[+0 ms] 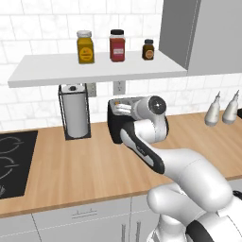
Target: Start the toaster. Once the lever pops up, take the bread to the plate on the dining counter.
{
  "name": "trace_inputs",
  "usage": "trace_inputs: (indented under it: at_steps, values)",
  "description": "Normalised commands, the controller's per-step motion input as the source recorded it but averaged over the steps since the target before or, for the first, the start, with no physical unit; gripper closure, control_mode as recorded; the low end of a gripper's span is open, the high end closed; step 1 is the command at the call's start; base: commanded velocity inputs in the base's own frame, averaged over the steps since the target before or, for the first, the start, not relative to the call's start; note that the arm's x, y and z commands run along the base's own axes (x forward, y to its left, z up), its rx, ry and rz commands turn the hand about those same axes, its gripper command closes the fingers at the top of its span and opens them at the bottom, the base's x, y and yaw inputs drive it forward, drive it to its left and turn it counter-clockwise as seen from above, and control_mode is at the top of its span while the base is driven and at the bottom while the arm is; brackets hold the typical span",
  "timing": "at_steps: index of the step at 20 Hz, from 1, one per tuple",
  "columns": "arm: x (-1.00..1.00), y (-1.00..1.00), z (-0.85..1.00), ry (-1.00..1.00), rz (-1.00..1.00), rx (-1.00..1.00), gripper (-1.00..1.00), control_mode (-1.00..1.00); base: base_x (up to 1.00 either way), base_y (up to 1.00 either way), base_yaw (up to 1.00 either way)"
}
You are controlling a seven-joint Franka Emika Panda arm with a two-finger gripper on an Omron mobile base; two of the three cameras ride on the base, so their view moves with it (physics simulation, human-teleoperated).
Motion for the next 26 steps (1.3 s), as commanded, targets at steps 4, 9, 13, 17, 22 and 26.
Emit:
trace_inputs:
  at_steps: [4,9,13,17,22,26]
  values:
    - [0.00,0.00,0.00,0.00,0.00,0.00,-1.00,-1.00,0.00,0.00,0.00]
    - [0.00,0.00,0.00,0.00,0.00,0.00,-1.00,-1.00,0.00,0.00,0.00]
    - [0.00,0.00,0.00,0.00,0.00,0.00,-1.00,-1.00,0.00,0.00,0.00]
    - [0.00,0.00,0.00,0.00,0.00,0.00,-1.00,-1.00,0.00,0.00,0.00]
    - [0.00,0.00,0.00,0.00,0.00,0.00,-1.00,-1.00,0.00,0.00,0.00]
    - [0.00,0.00,0.00,0.00,0.00,0.00,-1.00,-1.00,0.00,0.00,0.00]
